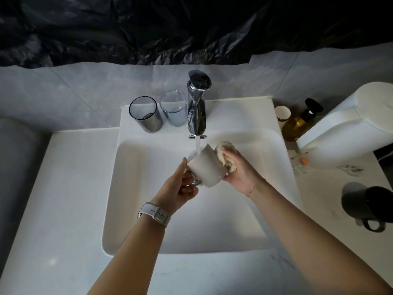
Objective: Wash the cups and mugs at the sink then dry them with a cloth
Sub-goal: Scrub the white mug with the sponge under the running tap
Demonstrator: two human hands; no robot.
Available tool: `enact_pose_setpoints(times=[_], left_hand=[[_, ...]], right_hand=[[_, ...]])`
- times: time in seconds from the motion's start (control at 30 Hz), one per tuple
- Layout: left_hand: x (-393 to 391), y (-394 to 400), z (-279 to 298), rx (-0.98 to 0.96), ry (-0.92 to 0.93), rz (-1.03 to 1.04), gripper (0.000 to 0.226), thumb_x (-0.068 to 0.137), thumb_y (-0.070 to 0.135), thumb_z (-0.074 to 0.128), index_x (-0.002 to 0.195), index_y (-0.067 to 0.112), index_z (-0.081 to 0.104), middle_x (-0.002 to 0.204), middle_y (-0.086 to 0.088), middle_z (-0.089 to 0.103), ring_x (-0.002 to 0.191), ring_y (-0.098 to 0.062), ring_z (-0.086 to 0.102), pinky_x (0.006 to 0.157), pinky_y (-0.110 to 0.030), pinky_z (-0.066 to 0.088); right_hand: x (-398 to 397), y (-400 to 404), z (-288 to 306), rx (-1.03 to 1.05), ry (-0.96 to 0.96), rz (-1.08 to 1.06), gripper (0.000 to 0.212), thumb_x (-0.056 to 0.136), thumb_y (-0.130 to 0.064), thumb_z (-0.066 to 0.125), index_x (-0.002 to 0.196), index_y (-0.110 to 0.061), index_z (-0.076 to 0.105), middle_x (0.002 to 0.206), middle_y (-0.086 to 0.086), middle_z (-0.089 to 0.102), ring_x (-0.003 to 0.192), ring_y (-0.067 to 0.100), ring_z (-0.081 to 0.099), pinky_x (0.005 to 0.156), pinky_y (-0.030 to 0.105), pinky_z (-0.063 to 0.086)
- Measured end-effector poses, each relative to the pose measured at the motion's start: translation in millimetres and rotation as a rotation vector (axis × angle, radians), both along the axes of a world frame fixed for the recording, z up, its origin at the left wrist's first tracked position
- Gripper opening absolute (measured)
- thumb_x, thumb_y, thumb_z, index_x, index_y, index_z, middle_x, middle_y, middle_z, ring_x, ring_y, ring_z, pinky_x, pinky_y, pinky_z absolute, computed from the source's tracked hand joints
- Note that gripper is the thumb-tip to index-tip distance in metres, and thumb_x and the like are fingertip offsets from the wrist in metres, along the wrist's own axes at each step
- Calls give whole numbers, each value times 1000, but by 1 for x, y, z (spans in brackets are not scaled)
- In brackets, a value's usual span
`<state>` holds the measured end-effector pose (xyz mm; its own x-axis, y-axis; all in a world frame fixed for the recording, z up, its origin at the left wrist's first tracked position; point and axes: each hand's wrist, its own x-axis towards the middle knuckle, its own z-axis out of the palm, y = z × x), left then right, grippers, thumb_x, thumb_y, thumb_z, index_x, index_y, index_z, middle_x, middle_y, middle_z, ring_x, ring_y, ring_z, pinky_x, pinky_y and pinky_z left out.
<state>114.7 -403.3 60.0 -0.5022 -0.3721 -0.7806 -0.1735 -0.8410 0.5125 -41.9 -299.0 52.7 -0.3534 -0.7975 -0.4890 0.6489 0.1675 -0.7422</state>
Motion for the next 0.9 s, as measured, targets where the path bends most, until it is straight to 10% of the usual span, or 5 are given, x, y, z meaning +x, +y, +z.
enact_pose_setpoints(times=[0.17,0.33,0.5,0.67,0.9], left_hand=[[5,10,-14,-522,-194,-264,52,101,56,28,70,19,49,67,7,56,72,-13,48,76,-33,33],[1,11,-10,-140,141,69,39,105,36,37,69,22,42,57,6,36,58,-11,37,69,-25,32],[-11,0,-8,169,181,253,37,104,30,42,67,25,42,47,10,32,53,-7,30,54,-17,28],[-19,1,-5,192,128,292,38,103,23,41,65,21,44,44,9,35,47,-7,37,62,-20,32],[-9,3,5,300,196,338,38,99,14,35,62,20,35,44,7,26,44,-10,26,58,-21,22]], right_hand=[[5,-13,-9,175,-100,-80,26,87,-31,54,66,-22,41,68,-4,34,64,13,31,59,24,34],[10,-21,-7,206,-27,-153,21,91,-26,52,71,-25,49,67,-6,42,55,9,38,50,19,37],[16,-25,-10,44,789,-192,28,81,-2,60,106,-14,65,105,-5,66,97,8,61,90,23,48],[35,-18,-16,-167,1490,214,47,72,0,53,118,-6,65,126,14,55,126,28,46,109,35,36],[19,-32,-14,58,1193,-55,46,83,-33,50,117,-4,62,124,7,62,117,11,55,100,37,43]])
